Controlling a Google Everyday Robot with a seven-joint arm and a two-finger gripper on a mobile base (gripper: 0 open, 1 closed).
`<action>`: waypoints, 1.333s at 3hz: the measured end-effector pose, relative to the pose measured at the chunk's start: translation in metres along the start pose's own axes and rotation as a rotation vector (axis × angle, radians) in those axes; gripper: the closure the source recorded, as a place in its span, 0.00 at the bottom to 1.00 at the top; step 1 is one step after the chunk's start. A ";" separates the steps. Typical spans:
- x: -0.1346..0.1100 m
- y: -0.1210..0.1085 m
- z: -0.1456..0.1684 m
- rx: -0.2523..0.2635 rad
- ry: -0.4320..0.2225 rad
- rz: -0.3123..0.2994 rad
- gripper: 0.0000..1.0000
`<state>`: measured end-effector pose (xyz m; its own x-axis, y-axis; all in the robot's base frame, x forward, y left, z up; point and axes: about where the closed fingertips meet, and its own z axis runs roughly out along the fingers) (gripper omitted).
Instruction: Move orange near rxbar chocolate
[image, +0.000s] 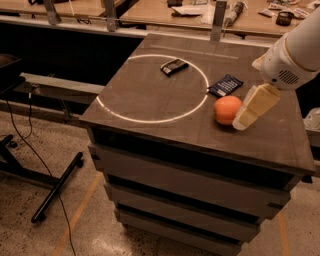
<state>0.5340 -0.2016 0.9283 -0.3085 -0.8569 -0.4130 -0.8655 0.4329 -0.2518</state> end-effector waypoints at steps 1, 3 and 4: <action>0.000 -0.005 0.034 -0.011 -0.026 0.037 0.02; -0.005 -0.001 0.071 -0.003 -0.006 0.033 0.55; -0.001 0.003 0.080 0.000 0.003 0.035 0.77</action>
Offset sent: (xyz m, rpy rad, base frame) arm 0.0367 0.0203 -0.0592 0.0805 0.0253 -0.0348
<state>0.5636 -0.1770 0.8580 -0.3393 -0.8423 -0.4188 -0.8542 0.4624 -0.2378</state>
